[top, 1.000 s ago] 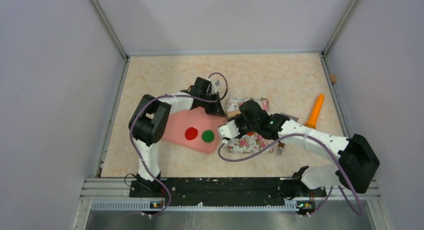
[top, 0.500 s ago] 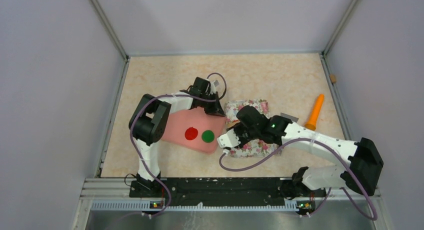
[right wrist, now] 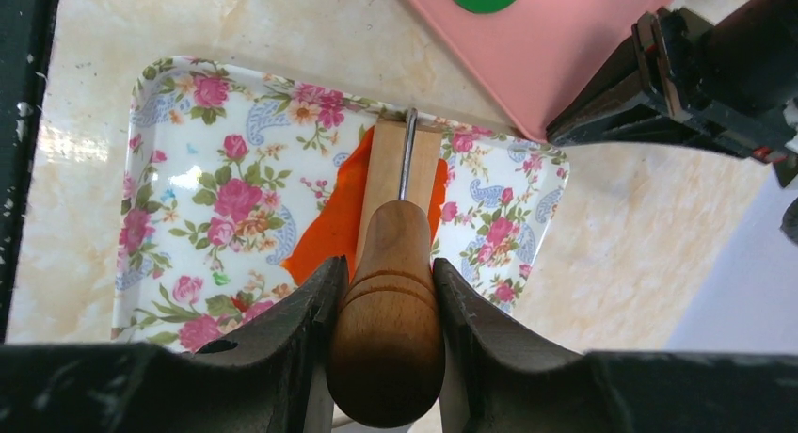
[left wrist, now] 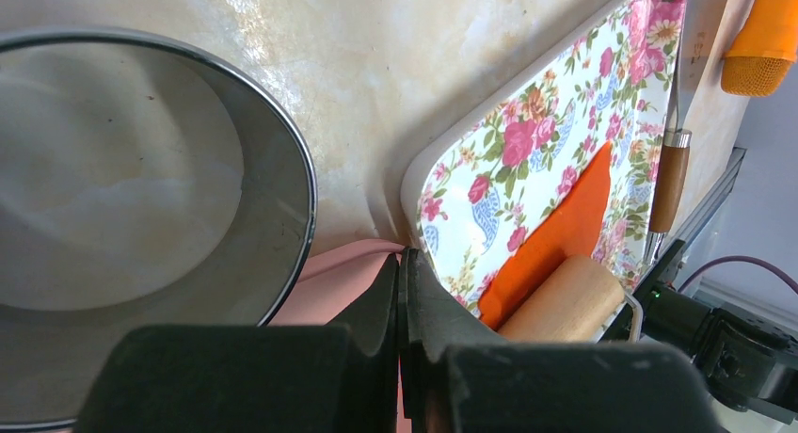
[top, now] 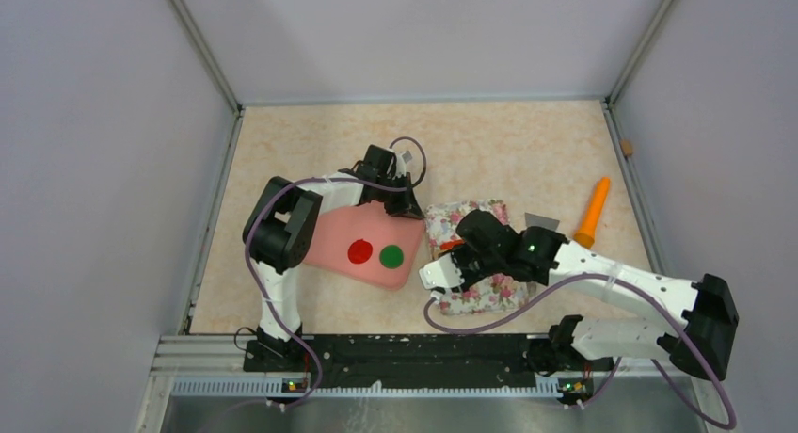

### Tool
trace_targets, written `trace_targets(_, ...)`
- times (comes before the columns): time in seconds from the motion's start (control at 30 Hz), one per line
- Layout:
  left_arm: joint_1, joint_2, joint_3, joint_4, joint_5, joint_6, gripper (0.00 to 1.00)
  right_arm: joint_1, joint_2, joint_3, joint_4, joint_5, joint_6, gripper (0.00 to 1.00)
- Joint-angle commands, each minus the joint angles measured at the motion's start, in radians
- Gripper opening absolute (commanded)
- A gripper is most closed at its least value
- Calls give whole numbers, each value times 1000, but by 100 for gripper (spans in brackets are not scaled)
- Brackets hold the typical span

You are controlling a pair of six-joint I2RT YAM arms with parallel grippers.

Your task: Roll out the dumpling wrappers from the dough

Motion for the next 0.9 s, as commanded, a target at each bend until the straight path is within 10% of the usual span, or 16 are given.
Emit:
trace_targets(0.0,6,68,-4,-26,-129,49,0,3,-18,12,-129,22,213,0)
trace_targets(0.17,4,63,-16,-19,-114,45,0,-57,-57,142,52,222,341,0)
trace_targets(0.73,4,65,-22,-8,-82,36,0,24,-111,45,-14,107,265,0)
trace_targets(0.87,5,-28,-11,-55,-63,46,30,34,-113,20,-3,106,262,0)
